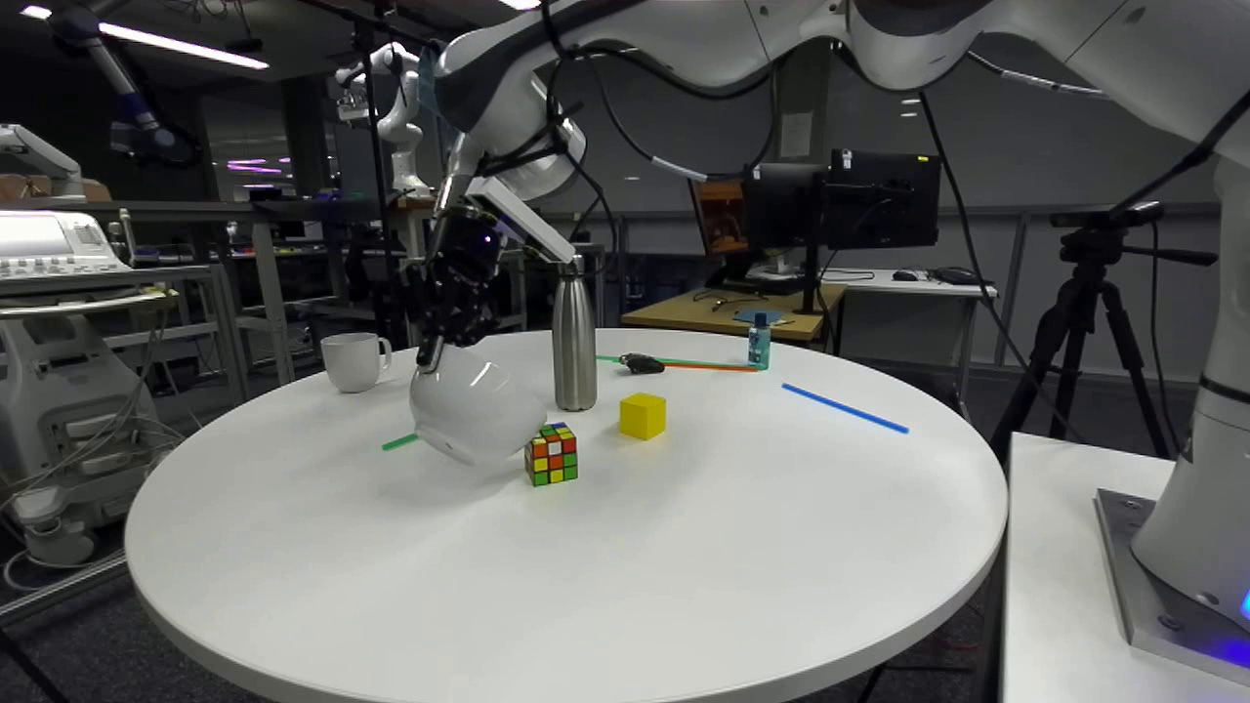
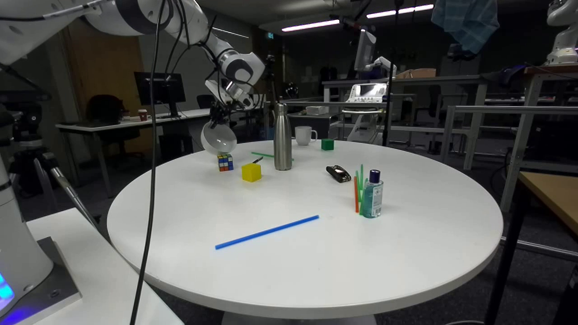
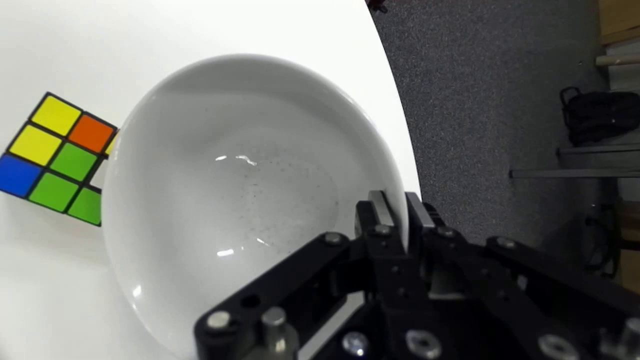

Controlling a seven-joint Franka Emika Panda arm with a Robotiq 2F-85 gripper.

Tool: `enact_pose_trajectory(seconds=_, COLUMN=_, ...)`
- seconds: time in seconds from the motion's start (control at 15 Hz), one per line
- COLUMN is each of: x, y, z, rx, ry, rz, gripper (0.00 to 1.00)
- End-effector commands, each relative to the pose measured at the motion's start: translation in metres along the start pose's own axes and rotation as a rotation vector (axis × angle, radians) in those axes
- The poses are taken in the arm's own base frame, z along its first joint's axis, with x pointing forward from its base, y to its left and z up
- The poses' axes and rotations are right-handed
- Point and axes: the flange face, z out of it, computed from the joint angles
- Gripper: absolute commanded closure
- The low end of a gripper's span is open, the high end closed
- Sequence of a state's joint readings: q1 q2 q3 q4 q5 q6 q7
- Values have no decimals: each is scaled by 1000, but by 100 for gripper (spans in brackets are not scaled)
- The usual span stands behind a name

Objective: Spill out the rubik's cube from the bowl to the table

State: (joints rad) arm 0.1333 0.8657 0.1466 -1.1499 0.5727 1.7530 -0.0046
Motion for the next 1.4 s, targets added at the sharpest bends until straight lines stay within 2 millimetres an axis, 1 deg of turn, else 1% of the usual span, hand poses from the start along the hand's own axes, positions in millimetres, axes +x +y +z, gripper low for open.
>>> enact_pose_trajectory(seconds=0.0, x=-14, y=-31, z=-31, rx=-57, ry=19, rz=2, gripper=97)
enact_pose_trajectory(seconds=0.2, x=-21, y=-44, z=-46, rx=-120, ry=52, rz=-12, gripper=97)
enact_pose_trajectory(seconds=0.33, x=-26, y=-46, z=-54, rx=-173, ry=75, rz=-4, gripper=97)
enact_pose_trajectory(seconds=0.53, x=-33, y=-41, z=-59, rx=-223, ry=92, rz=35, gripper=97)
enact_pose_trajectory(seconds=0.73, x=-45, y=-30, z=-60, rx=-259, ry=88, rz=89, gripper=97)
enact_pose_trajectory(seconds=0.93, x=-67, y=-23, z=-63, rx=-286, ry=88, rz=153, gripper=97)
enact_pose_trajectory(seconds=1.33, x=-124, y=-20, z=-69, rx=-342, ry=91, rz=272, gripper=97)
